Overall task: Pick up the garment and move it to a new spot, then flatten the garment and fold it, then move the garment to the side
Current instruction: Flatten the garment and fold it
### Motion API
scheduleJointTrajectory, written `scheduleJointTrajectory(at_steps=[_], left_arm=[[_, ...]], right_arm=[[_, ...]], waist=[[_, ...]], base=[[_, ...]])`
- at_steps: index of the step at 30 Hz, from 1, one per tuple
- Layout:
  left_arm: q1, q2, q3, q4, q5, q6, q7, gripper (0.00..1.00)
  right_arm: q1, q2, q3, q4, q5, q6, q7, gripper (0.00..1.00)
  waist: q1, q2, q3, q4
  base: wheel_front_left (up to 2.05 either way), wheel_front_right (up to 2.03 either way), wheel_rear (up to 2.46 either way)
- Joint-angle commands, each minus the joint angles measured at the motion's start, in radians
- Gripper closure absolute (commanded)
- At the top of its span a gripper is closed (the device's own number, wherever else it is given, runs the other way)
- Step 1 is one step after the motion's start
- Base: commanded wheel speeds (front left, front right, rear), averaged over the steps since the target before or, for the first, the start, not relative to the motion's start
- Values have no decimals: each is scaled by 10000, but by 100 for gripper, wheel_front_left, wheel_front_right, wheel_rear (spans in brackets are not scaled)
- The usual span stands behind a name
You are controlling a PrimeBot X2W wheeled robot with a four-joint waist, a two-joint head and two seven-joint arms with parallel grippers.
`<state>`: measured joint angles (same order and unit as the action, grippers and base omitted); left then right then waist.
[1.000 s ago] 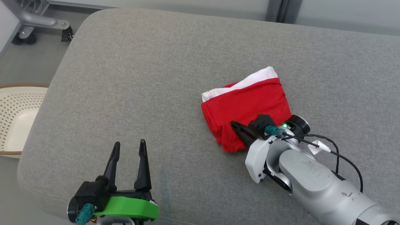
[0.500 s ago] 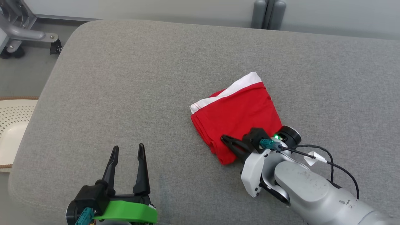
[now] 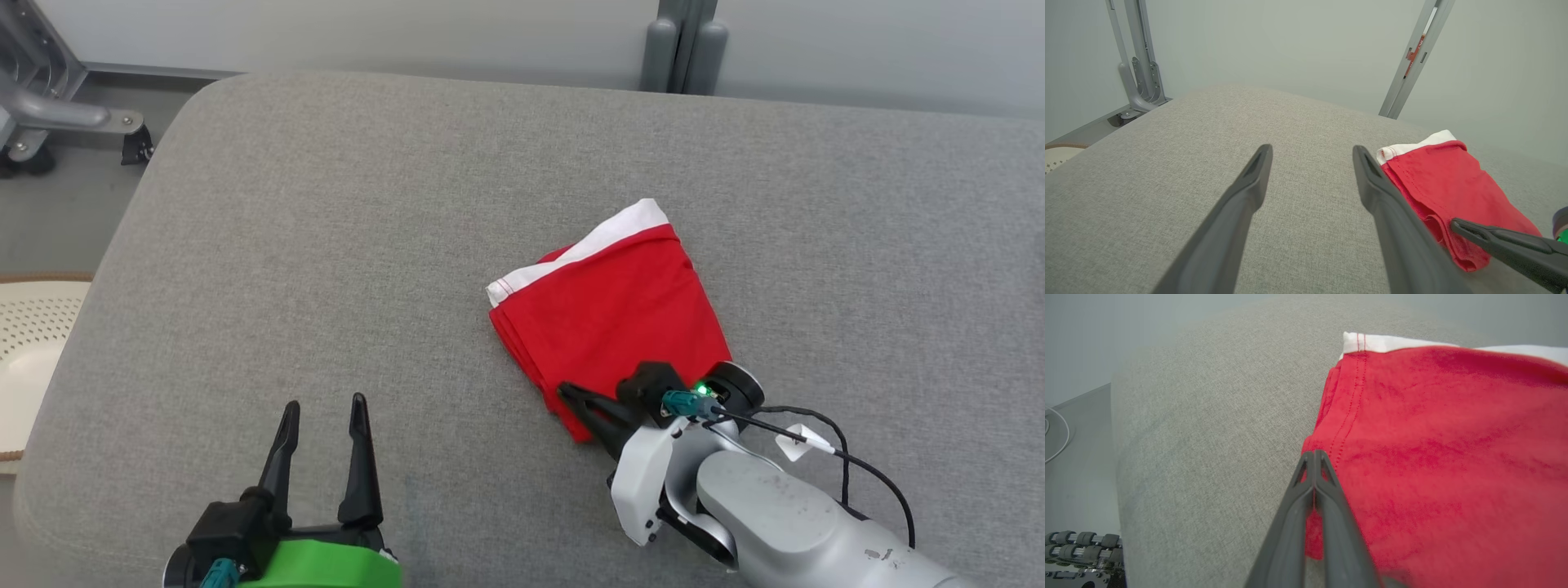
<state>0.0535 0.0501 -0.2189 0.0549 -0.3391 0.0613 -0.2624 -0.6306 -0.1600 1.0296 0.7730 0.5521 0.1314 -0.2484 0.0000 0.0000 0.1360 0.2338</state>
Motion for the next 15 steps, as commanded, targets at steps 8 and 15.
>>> scheduleJointTrajectory(at_steps=[8,15], left_arm=[[560,12,569,53,454,-113,-29,0],[993,12,1143,452,930,-393,-29,0]], right_arm=[[1498,-529,-3676,-1664,-558,-17,-162,0],[4084,-534,-7603,-3346,-2421,-17,-163,0]], waist=[[0,0,-1092,-744],[0,0,-1703,-1155]], base=[[0,0,0],[0,0,0]])
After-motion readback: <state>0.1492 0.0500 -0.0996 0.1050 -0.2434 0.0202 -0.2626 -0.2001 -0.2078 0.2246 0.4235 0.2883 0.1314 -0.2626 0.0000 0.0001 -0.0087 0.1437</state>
